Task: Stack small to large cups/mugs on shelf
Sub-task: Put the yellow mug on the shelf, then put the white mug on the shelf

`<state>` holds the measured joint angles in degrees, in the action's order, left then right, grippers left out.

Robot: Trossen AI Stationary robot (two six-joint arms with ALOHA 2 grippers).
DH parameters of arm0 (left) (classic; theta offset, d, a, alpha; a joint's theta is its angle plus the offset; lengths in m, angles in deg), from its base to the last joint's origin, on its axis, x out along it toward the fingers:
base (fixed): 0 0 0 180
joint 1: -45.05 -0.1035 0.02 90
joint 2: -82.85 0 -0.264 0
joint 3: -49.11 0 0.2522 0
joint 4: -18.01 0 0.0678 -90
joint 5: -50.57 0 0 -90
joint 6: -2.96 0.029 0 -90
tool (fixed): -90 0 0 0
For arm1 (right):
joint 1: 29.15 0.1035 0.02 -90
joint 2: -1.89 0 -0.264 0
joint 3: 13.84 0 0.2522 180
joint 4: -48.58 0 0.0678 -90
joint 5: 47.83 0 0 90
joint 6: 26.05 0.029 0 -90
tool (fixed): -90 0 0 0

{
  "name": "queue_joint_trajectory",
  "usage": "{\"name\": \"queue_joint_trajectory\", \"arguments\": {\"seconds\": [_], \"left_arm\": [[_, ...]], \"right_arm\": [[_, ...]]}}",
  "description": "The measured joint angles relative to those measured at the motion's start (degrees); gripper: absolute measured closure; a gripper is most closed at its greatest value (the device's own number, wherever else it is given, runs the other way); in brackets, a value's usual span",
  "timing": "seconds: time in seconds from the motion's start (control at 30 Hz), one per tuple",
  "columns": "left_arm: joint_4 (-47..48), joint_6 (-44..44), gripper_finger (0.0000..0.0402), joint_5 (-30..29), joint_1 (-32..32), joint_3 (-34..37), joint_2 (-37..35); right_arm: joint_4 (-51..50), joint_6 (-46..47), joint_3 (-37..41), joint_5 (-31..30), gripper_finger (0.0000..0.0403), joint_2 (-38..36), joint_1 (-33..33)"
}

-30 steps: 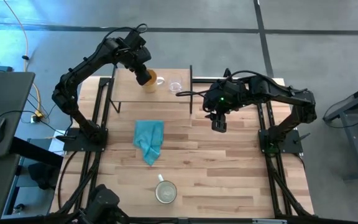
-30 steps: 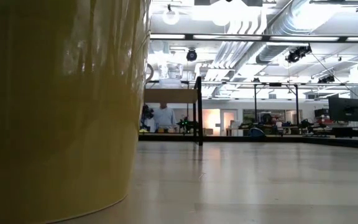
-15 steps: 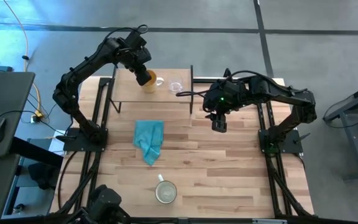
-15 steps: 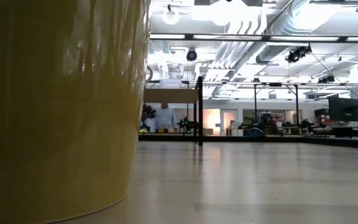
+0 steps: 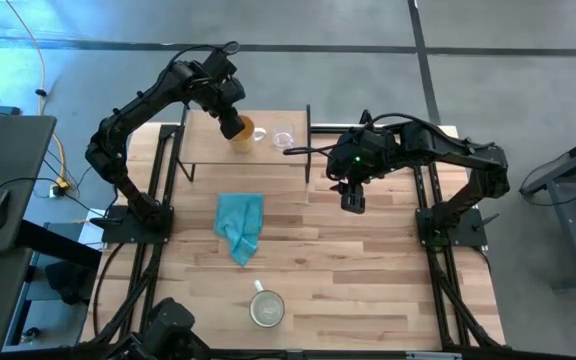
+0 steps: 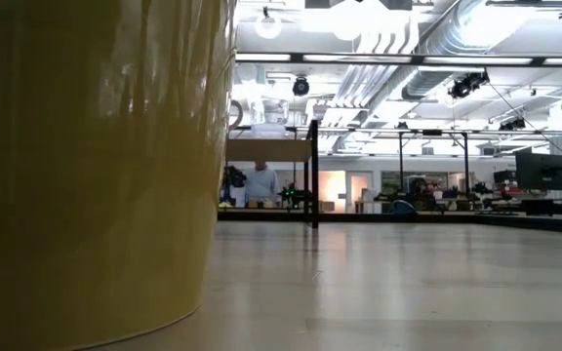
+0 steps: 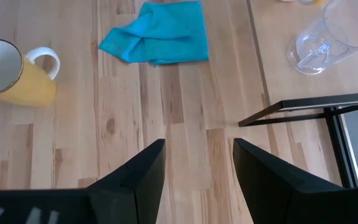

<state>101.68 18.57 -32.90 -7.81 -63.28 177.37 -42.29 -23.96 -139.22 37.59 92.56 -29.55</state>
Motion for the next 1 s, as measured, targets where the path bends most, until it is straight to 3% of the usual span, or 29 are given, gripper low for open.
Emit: {"name": "queue_joint_trajectory", "arguments": {"seconds": [1.0], "left_arm": [[-3.6, -1.1, 0.0261, -0.1, 0.0, 0.0, -0.5]], "right_arm": [[0.0, 0.4, 0.0, 1.0, 0.0222, 0.0, 0.0]]}}
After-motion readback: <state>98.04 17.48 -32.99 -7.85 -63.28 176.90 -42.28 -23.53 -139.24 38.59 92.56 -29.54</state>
